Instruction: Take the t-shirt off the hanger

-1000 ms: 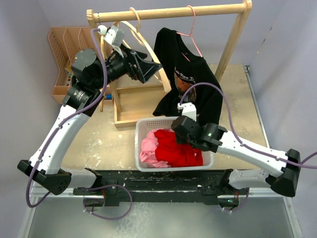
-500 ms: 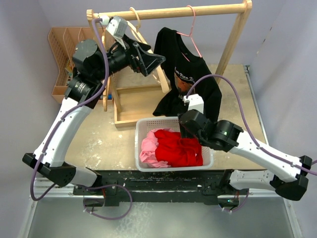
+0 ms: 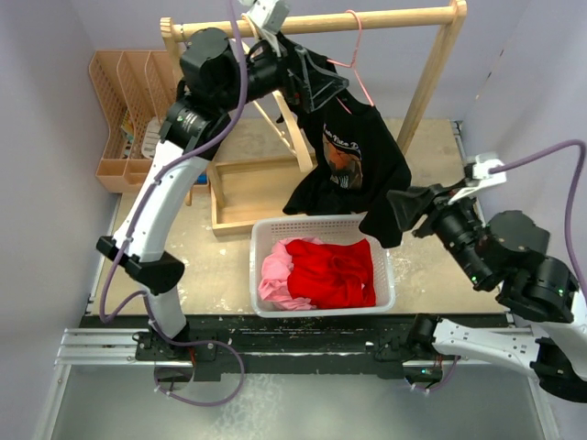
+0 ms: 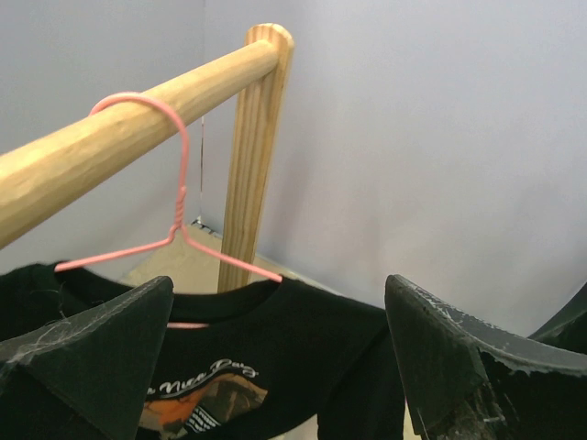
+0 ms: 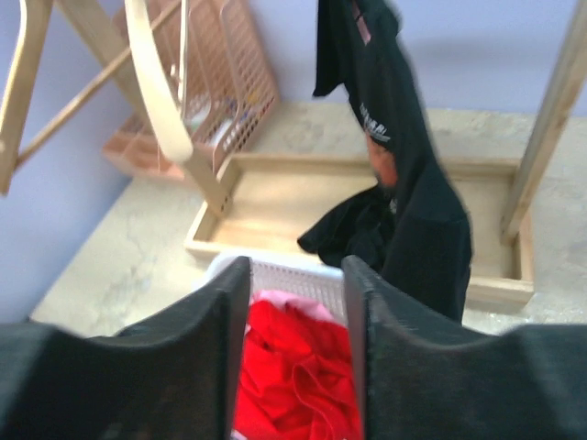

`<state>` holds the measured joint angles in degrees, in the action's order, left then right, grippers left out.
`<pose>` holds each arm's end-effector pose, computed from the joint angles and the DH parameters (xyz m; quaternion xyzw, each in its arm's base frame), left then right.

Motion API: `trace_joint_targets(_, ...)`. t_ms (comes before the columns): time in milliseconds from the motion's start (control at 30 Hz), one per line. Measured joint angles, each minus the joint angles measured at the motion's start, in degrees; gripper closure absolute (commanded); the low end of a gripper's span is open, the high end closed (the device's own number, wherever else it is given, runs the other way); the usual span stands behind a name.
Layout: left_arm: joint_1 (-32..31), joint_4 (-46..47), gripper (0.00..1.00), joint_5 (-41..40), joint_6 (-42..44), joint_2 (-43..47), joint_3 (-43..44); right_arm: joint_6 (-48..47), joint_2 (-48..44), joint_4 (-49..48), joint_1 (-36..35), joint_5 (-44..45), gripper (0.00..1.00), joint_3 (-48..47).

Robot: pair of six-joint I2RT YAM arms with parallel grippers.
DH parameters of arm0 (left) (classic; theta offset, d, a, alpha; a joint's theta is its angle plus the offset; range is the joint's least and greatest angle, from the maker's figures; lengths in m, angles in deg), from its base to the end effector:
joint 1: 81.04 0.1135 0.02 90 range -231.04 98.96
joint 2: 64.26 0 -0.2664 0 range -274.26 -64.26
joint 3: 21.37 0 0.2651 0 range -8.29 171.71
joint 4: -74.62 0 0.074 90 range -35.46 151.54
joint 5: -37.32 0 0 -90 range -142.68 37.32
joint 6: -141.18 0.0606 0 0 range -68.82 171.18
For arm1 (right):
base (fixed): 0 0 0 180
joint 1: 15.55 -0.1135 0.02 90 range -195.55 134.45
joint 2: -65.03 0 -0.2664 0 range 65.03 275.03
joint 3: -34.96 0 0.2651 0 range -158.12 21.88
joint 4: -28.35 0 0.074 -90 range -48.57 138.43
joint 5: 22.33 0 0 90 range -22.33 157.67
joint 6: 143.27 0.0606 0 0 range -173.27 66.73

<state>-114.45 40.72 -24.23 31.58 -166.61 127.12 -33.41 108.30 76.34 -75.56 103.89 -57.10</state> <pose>0.3055 -0.2361 0.5919 0.2631 0.5810 -0.4748 0.6064 0.0928 0.0891 0.4973 -0.0212 0.7028 0.2671 0.6590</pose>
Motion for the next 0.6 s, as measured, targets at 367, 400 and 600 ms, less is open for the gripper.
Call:
trace_joint_targets(367, -1.46, -4.11, 0.01, -3.15, 1.18, -7.08, 9.14, -4.17, 1.73, -5.46, 0.00, 20.65, 0.17, -4.42)
trace_joint_targets(400, -1.46, -4.11, 0.01, -3.17, 1.16, -7.43, 9.14, -4.68, 2.03, -6.05, 0.00, 22.12, 0.16, -4.70)
trace_joint_targets(600, -1.46, -3.85, 0.01, -4.76, 0.94, -9.68, 9.14, -7.30, 5.42, -9.05, 0.02, 29.20, 0.16, -6.03)
